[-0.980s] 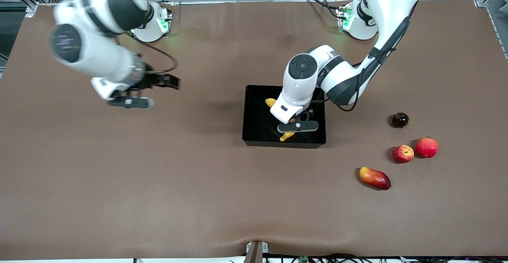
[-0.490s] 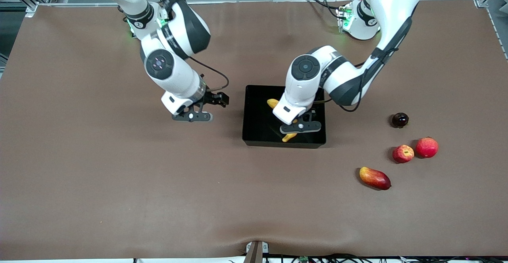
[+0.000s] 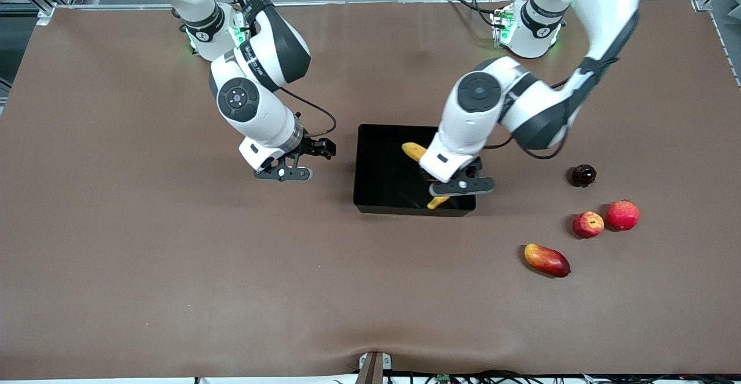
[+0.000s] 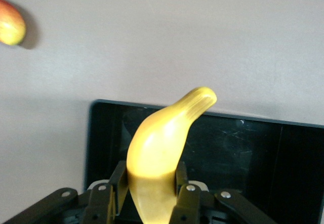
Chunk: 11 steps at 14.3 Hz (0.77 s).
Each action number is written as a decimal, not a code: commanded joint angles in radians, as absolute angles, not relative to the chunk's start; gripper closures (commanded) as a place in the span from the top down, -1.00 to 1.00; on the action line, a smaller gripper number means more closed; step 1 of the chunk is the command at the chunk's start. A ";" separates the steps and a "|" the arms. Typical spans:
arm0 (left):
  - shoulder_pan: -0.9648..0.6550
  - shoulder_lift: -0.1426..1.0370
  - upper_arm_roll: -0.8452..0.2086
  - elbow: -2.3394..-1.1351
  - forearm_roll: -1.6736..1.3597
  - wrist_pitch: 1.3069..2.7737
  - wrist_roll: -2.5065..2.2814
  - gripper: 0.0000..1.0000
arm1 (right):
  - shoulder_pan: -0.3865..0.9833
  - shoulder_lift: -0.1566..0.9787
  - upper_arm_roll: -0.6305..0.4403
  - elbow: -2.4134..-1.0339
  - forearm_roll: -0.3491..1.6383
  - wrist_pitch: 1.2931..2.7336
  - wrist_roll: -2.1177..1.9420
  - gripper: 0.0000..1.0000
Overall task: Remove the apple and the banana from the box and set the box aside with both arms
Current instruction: 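Lift the banana with the left gripper while the right gripper grips the box rim, then lower the banana by the fruits while the right gripper drags the box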
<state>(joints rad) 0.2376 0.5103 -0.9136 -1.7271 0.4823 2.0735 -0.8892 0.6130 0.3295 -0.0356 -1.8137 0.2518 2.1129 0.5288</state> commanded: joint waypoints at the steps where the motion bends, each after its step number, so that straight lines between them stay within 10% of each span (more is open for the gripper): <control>1: 0.406 0.488 -1.023 -1.738 0.468 2.019 -0.793 -1.00 | 0.656 0.395 -0.040 -1.792 0.267 2.181 0.548 1.00; 4: 0.555 0.488 -1.046 -1.743 0.468 1.951 -0.568 -1.00 | 0.701 0.480 -0.040 -1.746 0.267 2.258 0.601 0.96; 7: 0.667 0.503 -1.034 -1.749 0.485 1.914 -0.369 -1.00 | 0.782 0.607 -0.043 -1.589 0.246 2.247 0.725 0.26; 11: 0.726 0.561 -0.945 -1.730 0.575 1.936 -0.229 -1.00 | 0.787 0.633 -0.044 -1.601 0.175 2.249 0.726 -0.06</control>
